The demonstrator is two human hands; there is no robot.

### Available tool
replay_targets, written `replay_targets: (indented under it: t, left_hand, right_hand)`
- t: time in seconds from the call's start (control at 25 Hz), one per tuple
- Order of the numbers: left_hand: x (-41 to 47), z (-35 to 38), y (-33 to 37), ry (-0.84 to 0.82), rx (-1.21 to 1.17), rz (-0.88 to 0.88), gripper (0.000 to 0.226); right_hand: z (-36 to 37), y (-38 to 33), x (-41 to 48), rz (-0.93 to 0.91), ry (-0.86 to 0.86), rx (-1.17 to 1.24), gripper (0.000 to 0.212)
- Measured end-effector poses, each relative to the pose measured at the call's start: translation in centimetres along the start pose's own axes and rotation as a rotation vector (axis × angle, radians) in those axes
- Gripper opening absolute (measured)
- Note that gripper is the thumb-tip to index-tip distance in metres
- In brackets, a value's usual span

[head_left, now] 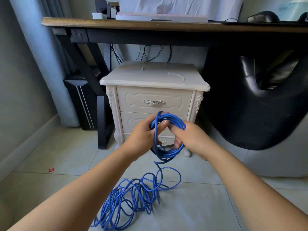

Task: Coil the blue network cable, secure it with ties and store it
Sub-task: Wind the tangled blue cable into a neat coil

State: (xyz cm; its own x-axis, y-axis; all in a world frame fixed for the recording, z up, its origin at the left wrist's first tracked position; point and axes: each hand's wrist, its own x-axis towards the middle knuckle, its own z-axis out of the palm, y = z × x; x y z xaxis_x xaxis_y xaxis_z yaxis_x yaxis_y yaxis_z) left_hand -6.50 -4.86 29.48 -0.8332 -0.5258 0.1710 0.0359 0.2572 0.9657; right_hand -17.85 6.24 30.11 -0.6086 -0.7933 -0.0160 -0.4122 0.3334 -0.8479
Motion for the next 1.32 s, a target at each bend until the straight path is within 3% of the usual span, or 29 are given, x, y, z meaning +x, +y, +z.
replay_targets:
  t: [0.08,0.2,0.28,0.36,0.44,0.52,0.64,0.72,0.8,0.92,0.96,1.08,1.16,1.32]
  left_hand:
    - [0.0,-0.2,-0.1,0.019,0.110,0.066,0.021]
    - [0.1,-0.9,0.6,-0.029,0.234,0.103,0.018]
    - [-0.2,-1.2,0.9,-0.089,0.297,0.127,0.014]
    - [-0.4,-1.3,1.1,-0.124,0.310,0.148,0.014]
    - [-0.3,-1.5,0.9,-0.117,0.358,0.162,0.015]
    - [0.3,-2.2,0.3,0.021,0.368,0.115,0.012]
    - [1.4,-4.2,-0.6,0.330,0.110,-0.045,0.012]
    - [1.5,-5.1,-0.9,0.373,0.068,-0.057,0.013]
    - [1.3,-4.8,-0.8,0.314,0.061,-0.033,0.014]
    - [0.9,-3.1,0.1,0.222,0.021,0.017,0.014]
    - [0.8,-2.7,0.5,0.208,0.008,0.034,0.013]
    - [0.6,-2.1,1.1,0.226,-0.038,0.064,0.014]
    - [0.4,-1.8,1.1,0.251,-0.101,0.058,0.014]
    - [0.0,-1.4,1.0,0.144,-0.078,0.021,0.014]
  right_hand:
    - [0.0,0.0,-0.2,-0.013,-0.027,-0.003,0.029]
    - [-1.3,-0.1,0.3,-0.025,0.008,0.368,0.043]
    - [-2.3,-0.1,0.9,-0.040,0.041,0.516,0.035]
    - [-1.8,0.3,0.9,-0.030,-0.038,0.474,0.025]
    - [-1.1,0.6,1.0,-0.056,-0.011,0.409,0.019]
    - [-1.4,0.7,1.3,-0.108,0.084,0.450,0.024]
    - [-3.1,0.5,1.1,-0.072,0.082,0.527,0.026]
    - [-3.2,0.5,0.7,0.009,0.045,0.440,0.033]
    - [-2.5,0.4,0.6,0.018,0.071,0.350,0.014]
    - [-0.8,-0.5,0.5,-0.068,-0.076,0.332,0.062]
    - [0.1,-0.7,0.5,-0.079,-0.108,0.319,0.067]
    - [1.9,-1.0,0.5,-0.029,-0.050,0.301,0.032]
    - [2.4,-1.1,0.6,-0.006,0.049,0.421,0.011]
    - [2.6,-1.4,1.1,0.029,0.215,0.712,0.021]
